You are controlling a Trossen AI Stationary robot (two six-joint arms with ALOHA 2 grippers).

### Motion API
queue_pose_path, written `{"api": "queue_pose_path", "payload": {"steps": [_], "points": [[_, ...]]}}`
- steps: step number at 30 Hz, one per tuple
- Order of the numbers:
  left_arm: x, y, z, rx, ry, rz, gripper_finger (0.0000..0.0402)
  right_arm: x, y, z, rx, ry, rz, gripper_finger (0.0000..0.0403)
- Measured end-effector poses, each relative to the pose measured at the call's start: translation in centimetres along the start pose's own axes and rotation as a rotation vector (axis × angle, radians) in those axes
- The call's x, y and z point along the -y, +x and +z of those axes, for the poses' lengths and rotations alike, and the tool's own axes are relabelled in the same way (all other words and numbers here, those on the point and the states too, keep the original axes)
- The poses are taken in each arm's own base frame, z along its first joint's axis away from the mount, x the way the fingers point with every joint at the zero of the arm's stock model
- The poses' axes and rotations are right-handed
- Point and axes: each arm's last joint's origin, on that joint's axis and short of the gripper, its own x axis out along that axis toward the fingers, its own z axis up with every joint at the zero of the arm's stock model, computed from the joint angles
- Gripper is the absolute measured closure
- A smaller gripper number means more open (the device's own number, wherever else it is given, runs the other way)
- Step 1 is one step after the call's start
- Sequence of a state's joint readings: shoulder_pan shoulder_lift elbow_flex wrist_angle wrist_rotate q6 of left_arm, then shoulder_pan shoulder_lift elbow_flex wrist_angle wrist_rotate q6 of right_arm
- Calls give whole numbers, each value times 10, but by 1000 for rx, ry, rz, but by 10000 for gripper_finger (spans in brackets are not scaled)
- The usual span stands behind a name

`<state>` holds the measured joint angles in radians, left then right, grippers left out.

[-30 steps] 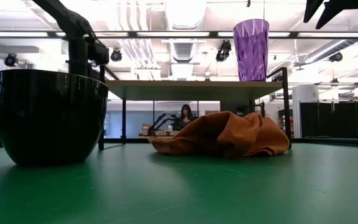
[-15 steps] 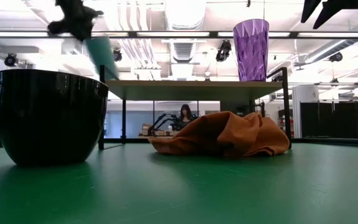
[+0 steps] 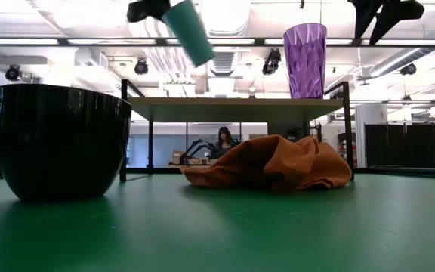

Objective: Stack small to large cups/mugs on shelf
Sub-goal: Put the green cup on the shelf

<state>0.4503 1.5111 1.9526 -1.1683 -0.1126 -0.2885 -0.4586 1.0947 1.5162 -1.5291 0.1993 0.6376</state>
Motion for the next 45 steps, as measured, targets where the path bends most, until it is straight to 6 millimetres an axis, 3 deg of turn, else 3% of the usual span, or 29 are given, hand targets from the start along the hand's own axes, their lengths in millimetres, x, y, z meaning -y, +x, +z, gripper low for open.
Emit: {"api": "queue_pose_path", "payload": {"steps": [7,12,16,21,26,33,40,45], "points": [[29,33,25,-18,94,-97,401,10,-14,-3,126,64,-64,204],[37,64,24,-119,133,-108,402,9,-30,5,277,126,15,204],[41,82,22,-167,154,-162,402,2,-33,12,296,128,125,208],[46,94,23,-175,174,-175,402,-11,-21,19,204,66,195,223],[50,100,26,-150,180,-232,402,-36,-11,24,98,-64,383,242],[52,116,22,-187,203,-231,402,-63,-3,15,10,-157,448,294],[53,130,20,-213,216,-239,402,-59,-14,8,22,-106,470,341],[54,138,17,-235,232,-240,402,-52,-21,6,55,-73,470,350]]}}
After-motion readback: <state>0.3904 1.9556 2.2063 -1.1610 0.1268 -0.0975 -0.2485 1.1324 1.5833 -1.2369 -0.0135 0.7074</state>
